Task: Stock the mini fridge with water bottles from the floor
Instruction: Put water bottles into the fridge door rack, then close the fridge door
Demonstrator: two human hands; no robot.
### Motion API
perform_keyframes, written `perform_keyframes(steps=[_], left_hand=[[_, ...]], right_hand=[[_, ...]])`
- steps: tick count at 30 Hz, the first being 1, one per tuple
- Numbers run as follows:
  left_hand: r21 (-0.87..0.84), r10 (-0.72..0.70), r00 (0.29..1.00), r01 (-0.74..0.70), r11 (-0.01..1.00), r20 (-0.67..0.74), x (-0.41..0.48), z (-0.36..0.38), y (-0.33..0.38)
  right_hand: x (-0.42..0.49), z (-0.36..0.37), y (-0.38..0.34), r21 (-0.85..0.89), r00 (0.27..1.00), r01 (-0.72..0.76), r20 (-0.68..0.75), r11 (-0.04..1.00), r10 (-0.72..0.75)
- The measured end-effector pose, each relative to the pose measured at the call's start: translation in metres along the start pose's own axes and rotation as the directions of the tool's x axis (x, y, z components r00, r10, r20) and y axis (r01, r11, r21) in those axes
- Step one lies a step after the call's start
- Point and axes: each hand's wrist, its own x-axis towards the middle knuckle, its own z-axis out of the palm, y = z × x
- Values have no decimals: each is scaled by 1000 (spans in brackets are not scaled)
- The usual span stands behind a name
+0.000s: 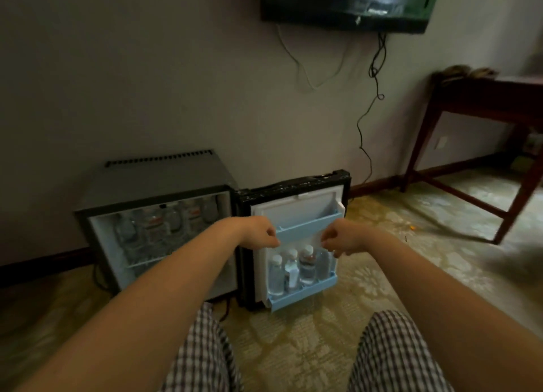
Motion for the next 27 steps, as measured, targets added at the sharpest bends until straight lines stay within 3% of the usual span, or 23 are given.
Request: perform_keyframes(steps=[11,16,21,27], left_hand=[[-23,-19,989,16,1000,-149,-26,-55,-57],[-60,-44,970,31,998,-237,20,-65,-79],[-125,-51,943,10,992,-329,107,-79,-97],[-71,-72,970,57,996,-234,220,-93,-93]], right_hand=[[37,-30,-87,-44,988,143,-44,989,-145],[89,-33,-99,-100,945,248,-192,964,-263],[175,-46,-84,-73,915,269,-292,960,-278],[274,-69,-43,-144,912,200,-336,969,-238]])
